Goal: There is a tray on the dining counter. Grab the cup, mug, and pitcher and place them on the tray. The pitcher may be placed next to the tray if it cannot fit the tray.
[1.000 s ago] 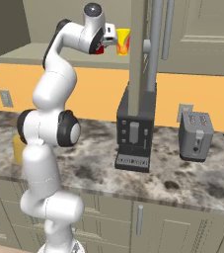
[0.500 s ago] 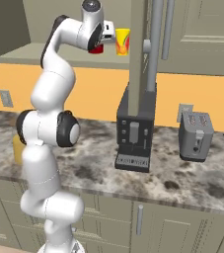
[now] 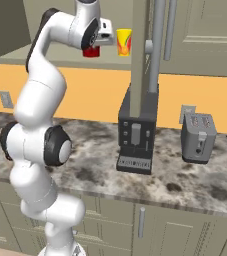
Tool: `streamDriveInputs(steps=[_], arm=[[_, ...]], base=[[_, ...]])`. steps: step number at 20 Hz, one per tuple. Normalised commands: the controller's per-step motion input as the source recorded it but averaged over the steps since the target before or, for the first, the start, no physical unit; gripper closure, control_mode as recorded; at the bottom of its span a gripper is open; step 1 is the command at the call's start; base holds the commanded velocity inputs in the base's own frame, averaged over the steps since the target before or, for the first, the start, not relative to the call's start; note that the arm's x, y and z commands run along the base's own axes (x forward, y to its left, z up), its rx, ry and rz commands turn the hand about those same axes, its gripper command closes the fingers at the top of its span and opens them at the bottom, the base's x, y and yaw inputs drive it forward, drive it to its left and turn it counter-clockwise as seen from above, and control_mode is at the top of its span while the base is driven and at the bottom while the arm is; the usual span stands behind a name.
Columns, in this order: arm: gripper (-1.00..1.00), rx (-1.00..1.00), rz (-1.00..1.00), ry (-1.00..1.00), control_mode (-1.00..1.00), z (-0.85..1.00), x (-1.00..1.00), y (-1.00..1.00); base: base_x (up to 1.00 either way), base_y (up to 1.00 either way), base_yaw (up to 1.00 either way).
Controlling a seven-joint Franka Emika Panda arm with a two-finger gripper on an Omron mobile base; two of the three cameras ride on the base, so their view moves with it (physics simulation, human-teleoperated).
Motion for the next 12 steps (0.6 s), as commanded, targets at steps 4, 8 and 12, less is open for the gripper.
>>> streamDriveInputs(steps=[4, 8, 12], arm=[[1.0, 0.0, 0.0, 0.0, -1.0, -0.15, -1.0, 0.0], [1.0, 0.0, 0.0, -0.02, -1.0, -0.41, -1.0, 0.0], [1.0, 0.0, 0.0, -0.01, -1.0, -0.51, -1.0, 0.0]], base=[[0.0, 0.0, 0.0], [0.0, 0.0, 0.0], [0.0, 0.0, 0.0]])
